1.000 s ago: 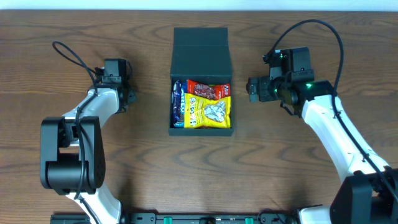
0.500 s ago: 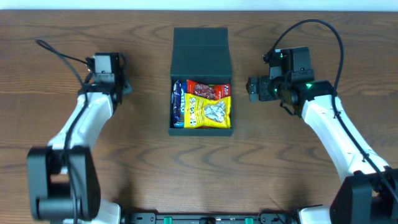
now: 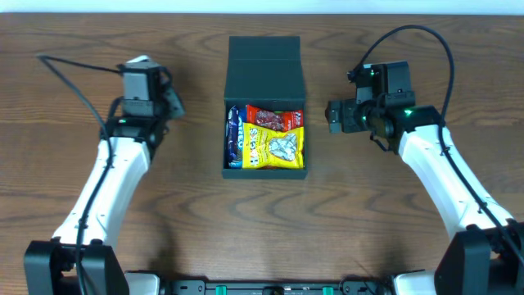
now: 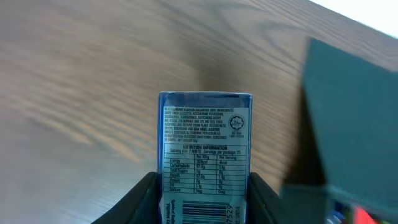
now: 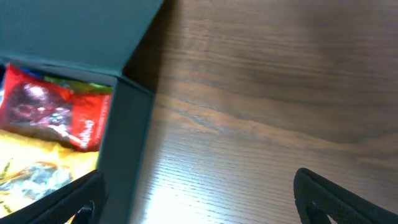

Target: Pack container

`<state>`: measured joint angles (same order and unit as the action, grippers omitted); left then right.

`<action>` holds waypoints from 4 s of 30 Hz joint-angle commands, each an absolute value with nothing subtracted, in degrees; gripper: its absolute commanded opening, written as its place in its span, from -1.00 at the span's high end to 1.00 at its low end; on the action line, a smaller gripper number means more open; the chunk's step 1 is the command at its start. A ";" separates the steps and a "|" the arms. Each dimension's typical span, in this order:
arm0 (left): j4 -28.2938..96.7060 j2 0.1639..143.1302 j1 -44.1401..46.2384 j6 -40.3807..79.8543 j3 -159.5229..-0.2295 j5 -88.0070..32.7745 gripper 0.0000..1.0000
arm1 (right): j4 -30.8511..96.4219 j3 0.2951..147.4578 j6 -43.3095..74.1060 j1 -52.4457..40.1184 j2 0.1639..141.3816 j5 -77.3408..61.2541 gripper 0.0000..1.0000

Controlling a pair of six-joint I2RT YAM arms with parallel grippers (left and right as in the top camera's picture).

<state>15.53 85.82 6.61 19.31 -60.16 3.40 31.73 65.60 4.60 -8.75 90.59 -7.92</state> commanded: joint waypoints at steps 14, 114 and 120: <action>8.67 85.80 26.09 -15.55 -60.93 -3.16 0.38 | 32.18 66.70 5.32 -4.14 89.36 -7.73 -0.92; 11.25 130.82 6.35 18.26 -92.53 -33.04 0.89 | -0.60 81.76 35.31 -10.85 128.70 -33.08 0.97; 9.69 130.69 6.26 18.39 -93.21 -38.68 0.89 | -5.02 81.76 34.33 -10.68 129.67 -36.69 0.97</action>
<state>10.00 130.02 6.00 18.24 -91.13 -33.71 -3.79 80.88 34.76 -10.20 128.92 -33.19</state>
